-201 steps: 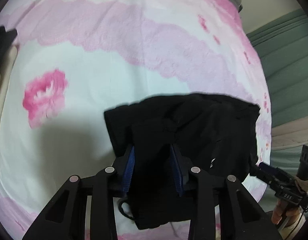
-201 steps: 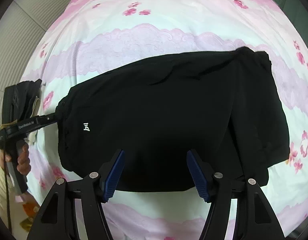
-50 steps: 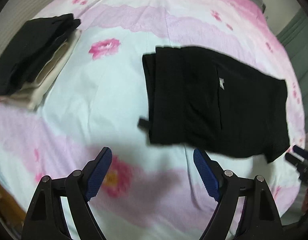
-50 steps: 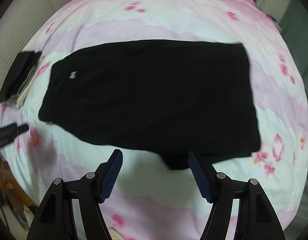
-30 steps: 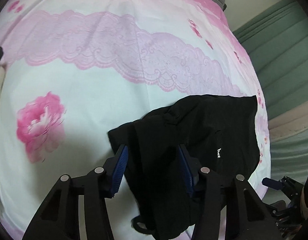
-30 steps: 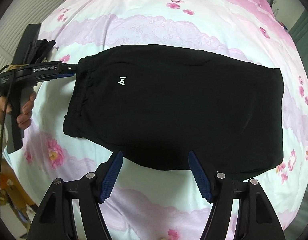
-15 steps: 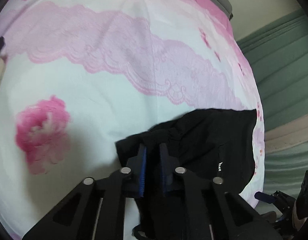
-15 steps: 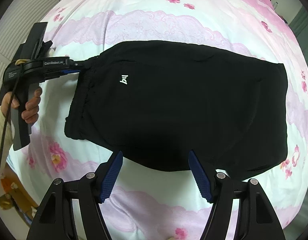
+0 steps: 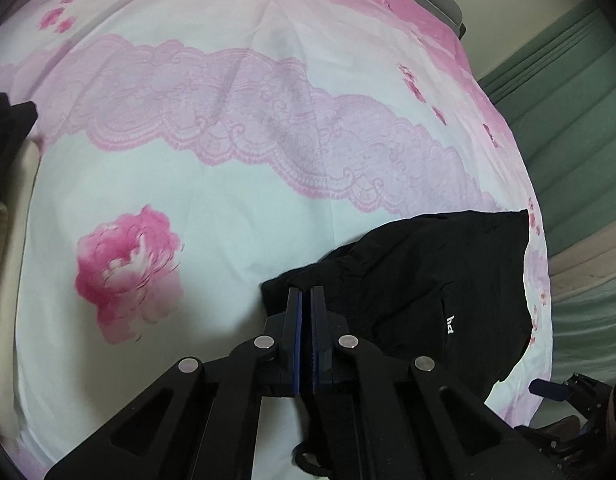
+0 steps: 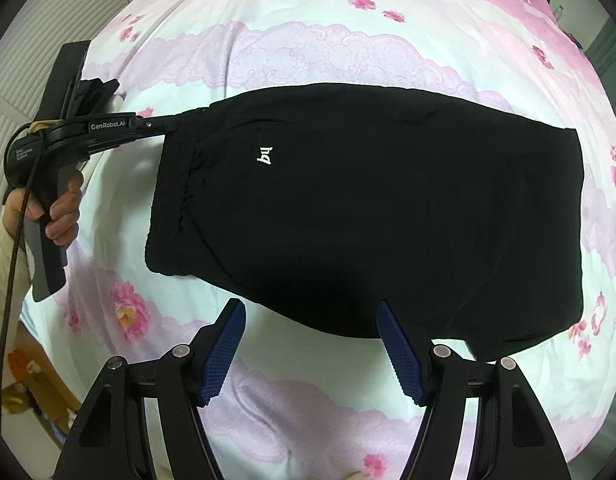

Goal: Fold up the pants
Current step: 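Grasp the shorts' leg hem with the left gripper, then lift the hem with the left gripper and fold it over toward the waistband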

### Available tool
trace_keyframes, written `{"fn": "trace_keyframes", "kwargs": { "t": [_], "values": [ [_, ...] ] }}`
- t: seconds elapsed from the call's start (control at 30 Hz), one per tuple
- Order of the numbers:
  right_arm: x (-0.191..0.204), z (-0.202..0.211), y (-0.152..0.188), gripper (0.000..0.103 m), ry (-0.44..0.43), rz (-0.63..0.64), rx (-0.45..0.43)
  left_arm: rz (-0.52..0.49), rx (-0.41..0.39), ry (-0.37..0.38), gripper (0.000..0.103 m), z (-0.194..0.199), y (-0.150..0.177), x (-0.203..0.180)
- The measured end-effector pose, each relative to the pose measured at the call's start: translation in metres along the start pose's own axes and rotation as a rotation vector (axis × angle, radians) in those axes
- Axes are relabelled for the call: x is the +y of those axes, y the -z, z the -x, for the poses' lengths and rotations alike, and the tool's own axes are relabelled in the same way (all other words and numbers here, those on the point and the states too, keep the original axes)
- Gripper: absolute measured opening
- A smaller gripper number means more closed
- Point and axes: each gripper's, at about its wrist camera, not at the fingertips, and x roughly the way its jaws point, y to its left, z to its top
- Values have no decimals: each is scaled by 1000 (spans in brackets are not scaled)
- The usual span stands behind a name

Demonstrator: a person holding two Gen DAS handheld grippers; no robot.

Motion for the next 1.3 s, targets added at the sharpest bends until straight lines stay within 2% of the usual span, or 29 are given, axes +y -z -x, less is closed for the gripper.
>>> {"fn": "trace_keyframes", "kwargs": {
  "t": [0.23, 0.3, 0.37, 0.43, 0.53, 0.63, 0.77, 0.9, 1.0, 1.3],
  "values": [
    [-3, 1, 0, 68, -10, -10, -4, -37, 17, -15, 7, -4, -5, -4],
    [-2, -1, 1, 68, -12, -6, 2, -42, 14, -48, 15, -2, -8, -3],
    [0, 0, 2, 68, -11, -3, 0, -34, 4, -70, 47, 6, -9, 1],
    [1, 2, 1, 68, -10, 0, -6, -23, -33, -65, 61, 21, -6, 2],
    [0, 6, 1, 68, 3, -4, -27, -53, -5, -29, 70, 33, 5, -3],
    [-2, 8, 1, 68, 14, -19, -40, -90, 61, 29, 77, 31, 23, -12],
    [-7, 6, 5, 68, 30, -42, -29, -81, 146, 111, 79, 15, 48, -19],
    [-10, -1, 10, 68, 24, -62, 2, -37, 175, 211, 80, 0, 59, -12],
    [-10, -5, 16, 68, 27, -63, 22, -4, 192, 216, 80, -11, 57, -2],
    [-7, -13, 25, 68, 24, -65, 52, 106, 228, 426, 84, -43, 49, 14]
  ]
}}
